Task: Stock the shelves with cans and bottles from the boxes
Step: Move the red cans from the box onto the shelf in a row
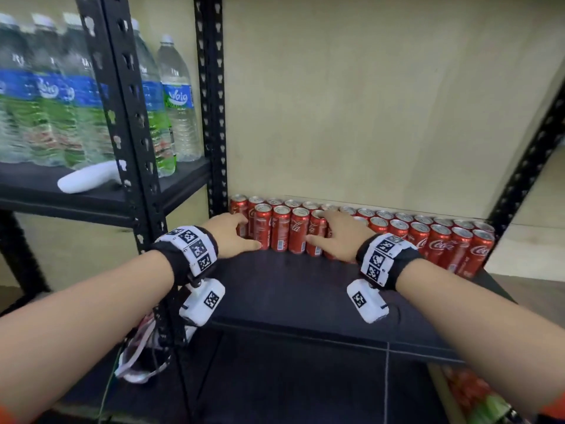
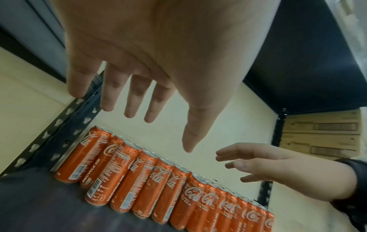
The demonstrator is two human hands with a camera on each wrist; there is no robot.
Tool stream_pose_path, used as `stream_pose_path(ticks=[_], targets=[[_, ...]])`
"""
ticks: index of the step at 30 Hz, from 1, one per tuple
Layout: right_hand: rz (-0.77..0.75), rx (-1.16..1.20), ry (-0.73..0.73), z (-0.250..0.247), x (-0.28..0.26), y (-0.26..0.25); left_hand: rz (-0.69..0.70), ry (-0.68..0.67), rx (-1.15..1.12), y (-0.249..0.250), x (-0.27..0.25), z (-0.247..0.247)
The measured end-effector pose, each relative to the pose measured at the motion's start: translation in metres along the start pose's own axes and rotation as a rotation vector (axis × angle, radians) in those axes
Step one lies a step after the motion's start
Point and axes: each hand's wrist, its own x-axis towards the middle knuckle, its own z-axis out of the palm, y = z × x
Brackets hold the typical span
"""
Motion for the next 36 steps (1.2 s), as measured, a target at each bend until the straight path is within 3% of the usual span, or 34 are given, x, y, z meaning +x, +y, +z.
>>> stream_pose_path(ticks=[6, 14, 22, 32, 36], targets=[[-0.024, 0.033, 0.021, -0.008, -0.074, 0.006, 0.078, -0.055, -0.046, 0.004, -0.046, 0.01], [0.024, 0.092, 0.002, 0.022, -0.158, 0.065, 0.107, -0.138, -0.043, 0.027, -0.102, 0.063], [0.141, 0.126, -0.273, 0.076, -0.24, 0.133, 0.059, -0.302, -0.047, 0.07, -0.163, 0.147], [0.275, 0.194, -0.704, 0.199, -0.338, 0.189, -0.119, -0.742, -0.011, 0.081, -0.244, 0.279], [0.403, 0.235, -0.889, 0.245, -0.388, 0.2, -0.202, -0.934, 0.102, 0.069, -0.285, 0.331]])
